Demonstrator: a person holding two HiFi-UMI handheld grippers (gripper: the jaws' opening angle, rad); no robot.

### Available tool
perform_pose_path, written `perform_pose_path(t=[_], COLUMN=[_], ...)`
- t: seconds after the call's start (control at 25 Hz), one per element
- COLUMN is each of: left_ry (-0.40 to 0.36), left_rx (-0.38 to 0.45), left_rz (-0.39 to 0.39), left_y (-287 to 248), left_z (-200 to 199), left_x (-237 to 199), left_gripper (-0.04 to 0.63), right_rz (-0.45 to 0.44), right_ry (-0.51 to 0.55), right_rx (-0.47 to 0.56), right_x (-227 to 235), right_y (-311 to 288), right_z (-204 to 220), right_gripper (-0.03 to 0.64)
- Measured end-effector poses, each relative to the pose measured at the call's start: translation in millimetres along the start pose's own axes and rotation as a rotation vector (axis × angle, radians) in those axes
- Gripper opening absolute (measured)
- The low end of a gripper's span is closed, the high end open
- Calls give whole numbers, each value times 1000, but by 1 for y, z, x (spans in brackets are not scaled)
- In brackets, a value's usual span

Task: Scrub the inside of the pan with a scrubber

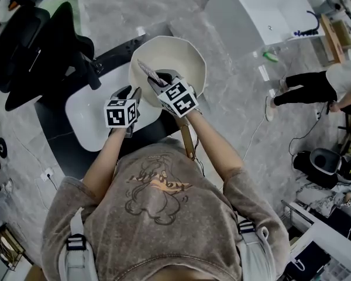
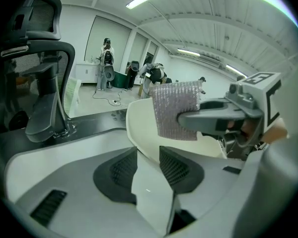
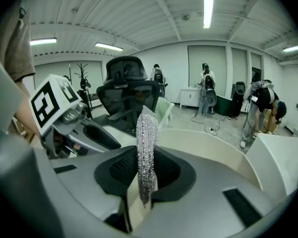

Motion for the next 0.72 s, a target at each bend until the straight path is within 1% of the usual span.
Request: perform_pose_path(t=[0.16, 0.32, 0.4, 0.52, 0.6, 0.72], left_ry=[42, 74, 91, 102, 99, 86], left_rx=[-23, -56, -81, -119, -138, -166], left_rz=[2, 7, 13, 27, 33, 44], left_y=[0, 1, 1, 0, 0, 0], left_z=[-3, -8, -12, -16, -18, -18], left_x=[-2, -3, -3, -3, -4, -7], left_gripper=[135, 121, 114, 112, 110, 112], right_rz=[-61, -99, -101, -94, -95, -103], right_ry=[39, 90, 116, 115, 114, 157], right_rx=[-97, -158, -162, -150, -139, -133], right_x=[-1, -2, -1, 6, 8, 5], right_y=[-30, -50, -57, -63, -64, -67], right_z=[3, 5, 5, 6, 8, 9], right_gripper=[81, 81, 82, 83, 83, 84])
Point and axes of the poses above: the fingertips, and each gripper's own axes: y backward along the fingers, x to its right, z out of its underside, the point moved 10 cm from there along y, backward along the fingers
